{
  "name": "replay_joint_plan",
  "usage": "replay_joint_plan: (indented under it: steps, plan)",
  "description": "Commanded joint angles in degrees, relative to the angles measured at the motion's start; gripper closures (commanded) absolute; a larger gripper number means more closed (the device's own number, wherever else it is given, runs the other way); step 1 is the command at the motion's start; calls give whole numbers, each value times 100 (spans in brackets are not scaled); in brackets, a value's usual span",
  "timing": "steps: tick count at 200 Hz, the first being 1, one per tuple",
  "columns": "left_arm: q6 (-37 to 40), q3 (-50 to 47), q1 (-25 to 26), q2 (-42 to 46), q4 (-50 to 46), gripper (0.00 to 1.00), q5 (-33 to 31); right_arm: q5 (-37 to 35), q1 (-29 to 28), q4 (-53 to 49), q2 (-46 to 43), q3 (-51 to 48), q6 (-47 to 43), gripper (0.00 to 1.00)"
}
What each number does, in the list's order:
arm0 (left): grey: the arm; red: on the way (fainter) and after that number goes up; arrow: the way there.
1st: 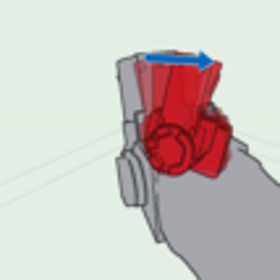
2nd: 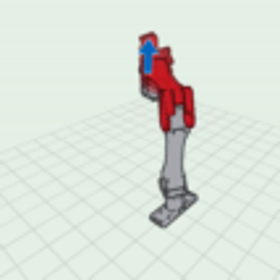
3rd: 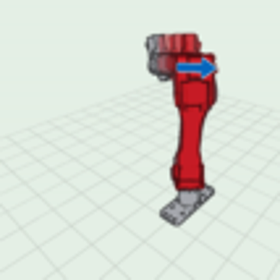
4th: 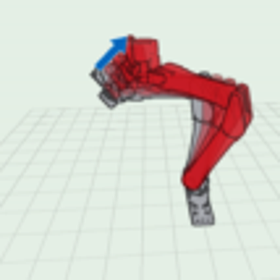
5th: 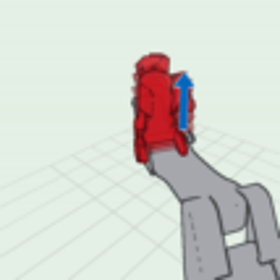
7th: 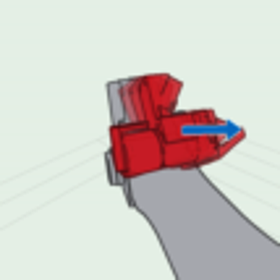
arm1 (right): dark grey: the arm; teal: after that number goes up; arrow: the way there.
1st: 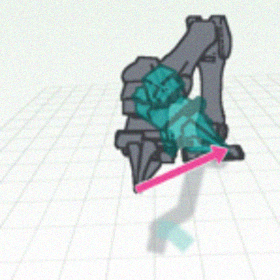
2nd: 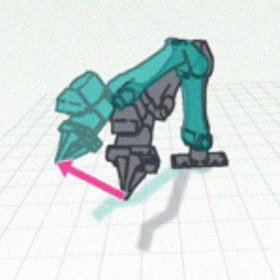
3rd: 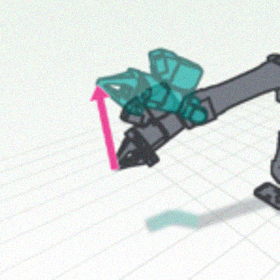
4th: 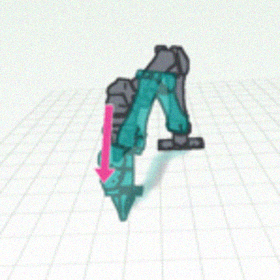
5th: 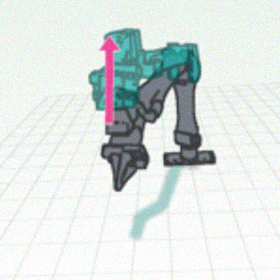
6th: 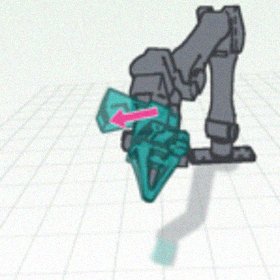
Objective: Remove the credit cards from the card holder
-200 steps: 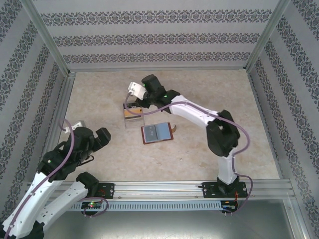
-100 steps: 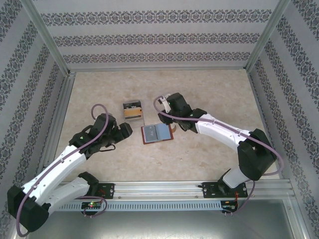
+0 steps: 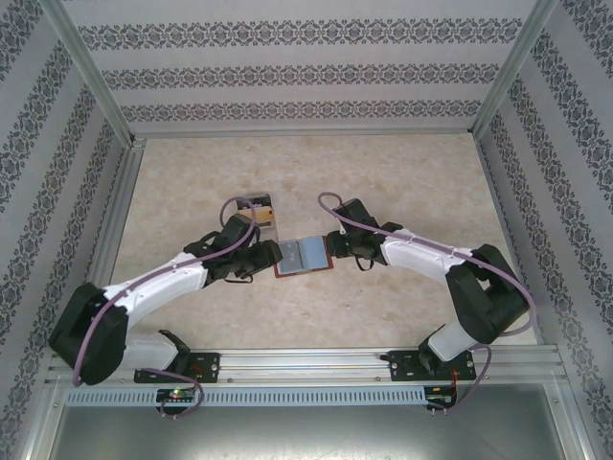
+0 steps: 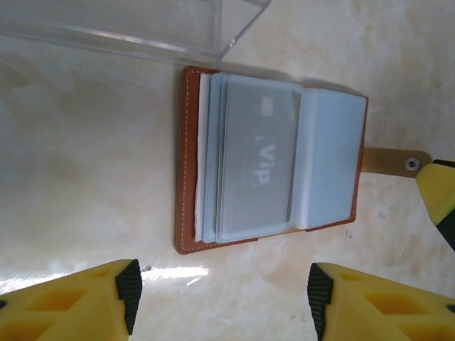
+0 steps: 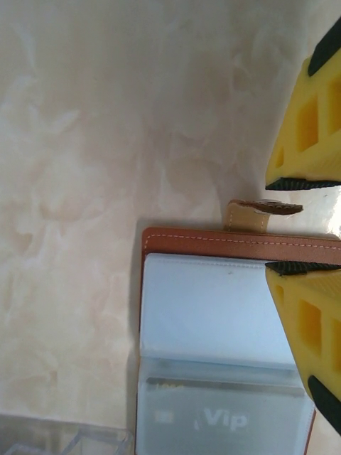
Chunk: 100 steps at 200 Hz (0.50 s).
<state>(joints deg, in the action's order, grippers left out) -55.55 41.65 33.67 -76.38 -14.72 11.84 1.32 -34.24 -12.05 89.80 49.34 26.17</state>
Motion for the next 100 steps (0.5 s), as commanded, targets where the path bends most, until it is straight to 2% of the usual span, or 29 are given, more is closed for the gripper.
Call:
replay_joint_plan:
  steps: [1, 100]
  plan:
    - [57, 270, 146, -347, 550, 37, 143, 224, -7, 131, 230, -56, 359, 66]
    - [207, 631, 254, -1444, 957, 40, 354, 316, -70, 175, 512, -52, 433, 65]
